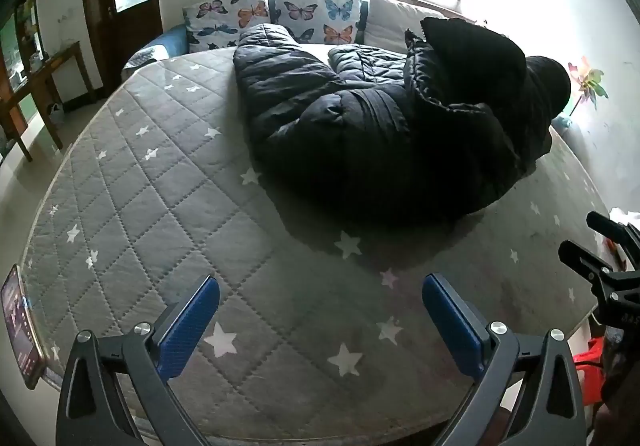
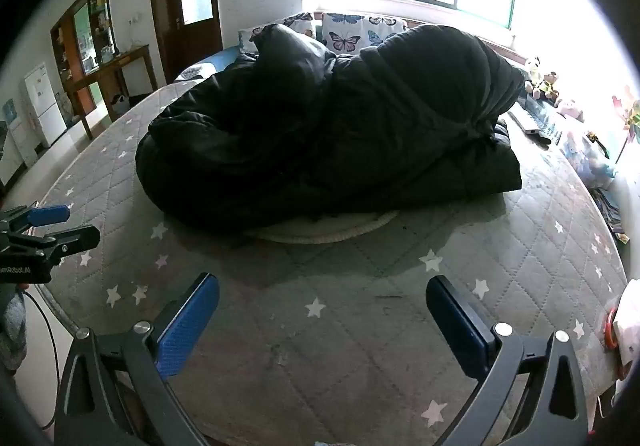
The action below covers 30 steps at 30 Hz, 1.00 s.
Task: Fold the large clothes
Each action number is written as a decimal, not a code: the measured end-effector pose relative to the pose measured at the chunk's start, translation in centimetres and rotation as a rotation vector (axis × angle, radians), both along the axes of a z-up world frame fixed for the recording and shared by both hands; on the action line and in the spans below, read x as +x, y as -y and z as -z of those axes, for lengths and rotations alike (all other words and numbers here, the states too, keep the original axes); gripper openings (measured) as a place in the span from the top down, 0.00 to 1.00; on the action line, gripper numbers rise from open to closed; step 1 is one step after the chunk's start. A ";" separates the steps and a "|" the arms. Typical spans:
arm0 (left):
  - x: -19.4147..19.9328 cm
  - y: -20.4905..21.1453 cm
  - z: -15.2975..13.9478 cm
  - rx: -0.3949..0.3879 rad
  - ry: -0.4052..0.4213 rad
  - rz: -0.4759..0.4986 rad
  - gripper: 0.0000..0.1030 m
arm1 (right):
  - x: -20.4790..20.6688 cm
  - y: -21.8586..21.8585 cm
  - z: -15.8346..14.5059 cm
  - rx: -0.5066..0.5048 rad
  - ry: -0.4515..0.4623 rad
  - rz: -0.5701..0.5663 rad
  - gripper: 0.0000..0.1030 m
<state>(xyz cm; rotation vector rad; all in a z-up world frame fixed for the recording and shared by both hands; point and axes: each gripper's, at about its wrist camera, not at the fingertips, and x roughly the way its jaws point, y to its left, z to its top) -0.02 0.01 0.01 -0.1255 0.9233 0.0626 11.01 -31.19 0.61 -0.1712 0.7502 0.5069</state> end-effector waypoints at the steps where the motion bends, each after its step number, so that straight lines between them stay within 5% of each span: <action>1: 0.0 0.0 0.0 0.006 -0.017 0.000 0.00 | 0.0 0.0 0.0 0.001 -0.001 -0.002 0.00; 30: 0.4 0.0 0.1 -0.002 -0.029 -0.005 0.00 | 0.1 0.1 0.2 0.002 -0.003 -0.006 0.00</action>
